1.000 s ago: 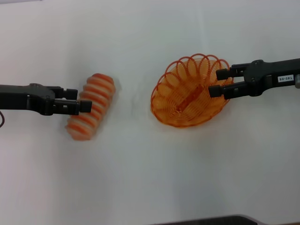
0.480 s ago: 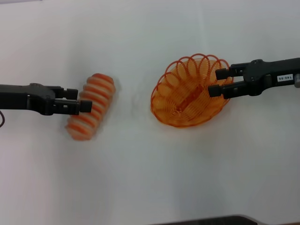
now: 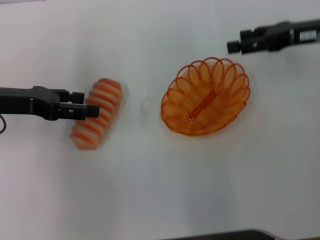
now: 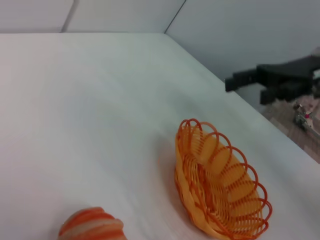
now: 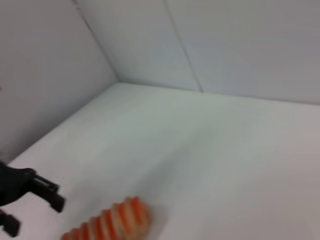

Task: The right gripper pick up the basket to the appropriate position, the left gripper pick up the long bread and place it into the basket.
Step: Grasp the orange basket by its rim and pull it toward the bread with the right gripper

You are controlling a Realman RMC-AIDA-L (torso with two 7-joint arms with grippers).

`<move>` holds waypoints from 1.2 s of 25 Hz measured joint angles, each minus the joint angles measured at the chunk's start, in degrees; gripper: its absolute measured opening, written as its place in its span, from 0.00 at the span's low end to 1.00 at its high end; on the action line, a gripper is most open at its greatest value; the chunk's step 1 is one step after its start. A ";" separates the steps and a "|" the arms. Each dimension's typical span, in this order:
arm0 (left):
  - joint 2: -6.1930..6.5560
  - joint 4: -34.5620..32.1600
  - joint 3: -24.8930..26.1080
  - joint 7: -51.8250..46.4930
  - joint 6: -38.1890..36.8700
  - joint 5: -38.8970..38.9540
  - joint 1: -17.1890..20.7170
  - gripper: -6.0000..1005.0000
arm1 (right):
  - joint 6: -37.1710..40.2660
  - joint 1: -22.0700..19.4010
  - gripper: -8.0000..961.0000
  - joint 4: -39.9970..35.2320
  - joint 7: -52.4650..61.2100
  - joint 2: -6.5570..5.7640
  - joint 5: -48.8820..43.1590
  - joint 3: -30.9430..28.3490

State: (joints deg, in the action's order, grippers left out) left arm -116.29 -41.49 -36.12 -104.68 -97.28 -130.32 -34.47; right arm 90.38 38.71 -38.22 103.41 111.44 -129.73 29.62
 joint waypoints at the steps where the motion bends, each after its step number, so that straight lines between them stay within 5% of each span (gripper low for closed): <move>1: -0.02 0.00 0.00 0.00 -0.02 0.06 -0.11 0.84 | -0.29 1.01 0.89 -1.30 2.44 -0.46 -1.54 0.58; 6: -0.14 0.00 0.00 0.00 -0.37 0.08 -0.55 0.84 | -2.07 5.39 0.89 -7.37 10.64 -0.55 -12.10 2.04; 12: -0.51 0.06 0.00 0.00 -0.41 0.18 -0.51 0.84 | -5.68 9.90 0.89 -6.98 14.31 1.13 -24.42 4.29; 30: -1.66 0.09 0.12 0.23 0.01 0.25 -0.65 0.84 | -13.72 12.30 0.82 4.53 15.20 3.01 -25.25 10.97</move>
State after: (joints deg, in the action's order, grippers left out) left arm -117.95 -41.39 -36.00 -104.45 -97.27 -130.07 -35.11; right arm 76.67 51.01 -33.69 118.61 114.45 -154.98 40.60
